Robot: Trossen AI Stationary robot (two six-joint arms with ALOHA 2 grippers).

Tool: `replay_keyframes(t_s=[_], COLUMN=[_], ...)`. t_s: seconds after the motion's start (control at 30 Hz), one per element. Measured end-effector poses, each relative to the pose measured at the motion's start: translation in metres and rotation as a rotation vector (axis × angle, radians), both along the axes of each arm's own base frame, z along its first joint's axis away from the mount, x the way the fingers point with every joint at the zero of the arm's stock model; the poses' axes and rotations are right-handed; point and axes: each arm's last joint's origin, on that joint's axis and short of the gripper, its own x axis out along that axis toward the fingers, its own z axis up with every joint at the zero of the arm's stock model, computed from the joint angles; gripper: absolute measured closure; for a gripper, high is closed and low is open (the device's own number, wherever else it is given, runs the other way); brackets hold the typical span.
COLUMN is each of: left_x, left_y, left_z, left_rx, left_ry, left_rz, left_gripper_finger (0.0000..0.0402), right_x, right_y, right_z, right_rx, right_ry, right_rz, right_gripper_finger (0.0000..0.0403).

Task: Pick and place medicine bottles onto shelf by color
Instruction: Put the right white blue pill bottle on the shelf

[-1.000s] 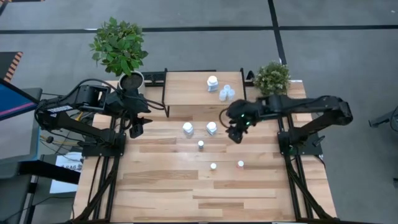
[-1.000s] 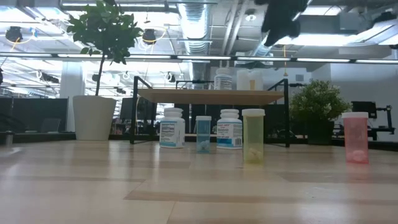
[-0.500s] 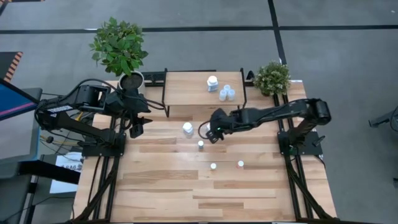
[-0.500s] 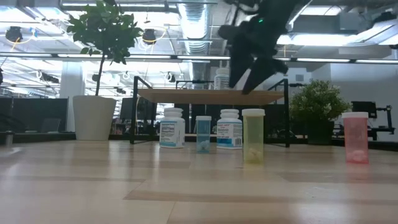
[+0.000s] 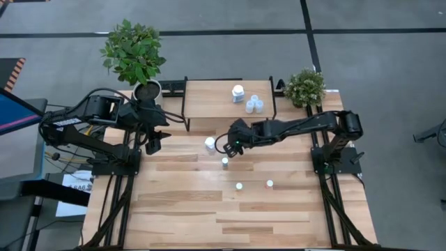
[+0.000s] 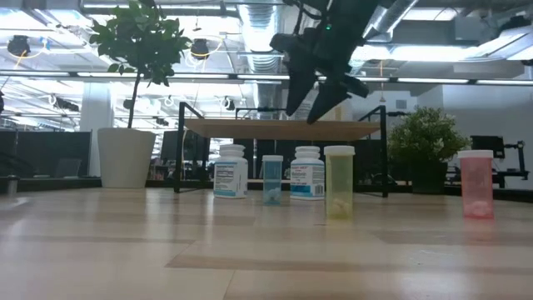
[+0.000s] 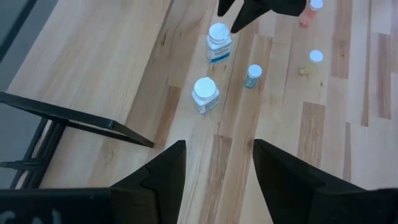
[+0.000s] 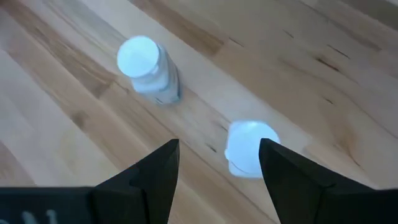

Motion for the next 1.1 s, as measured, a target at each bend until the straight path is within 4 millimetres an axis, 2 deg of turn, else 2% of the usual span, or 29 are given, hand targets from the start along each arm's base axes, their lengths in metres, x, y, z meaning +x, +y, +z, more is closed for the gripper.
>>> replay_keyframes(t_s=[0.57,0.9,1.1], left_x=[0.0001,0.0001,0.0001], left_y=[0.0000,0.0000,0.0000], left_z=[0.0000,0.0000,0.0000], left_rx=[0.001,0.000,0.000], left_ry=[0.000,0.000,0.000], left_rz=[-0.001,0.000,0.000], left_gripper_finger=[0.0228,0.0228,0.0228], right_x=[0.0005,-0.0080,-0.0068], right_y=[0.0006,-0.0048,-0.0074], right_z=[0.0001,-0.0046,-0.0044], right_rx=[-0.007,0.042,0.077], right_ry=[0.011,0.087,0.077], right_rz=[0.056,-0.021,0.003], right_gripper_finger=[0.0158,0.0157,0.0157])
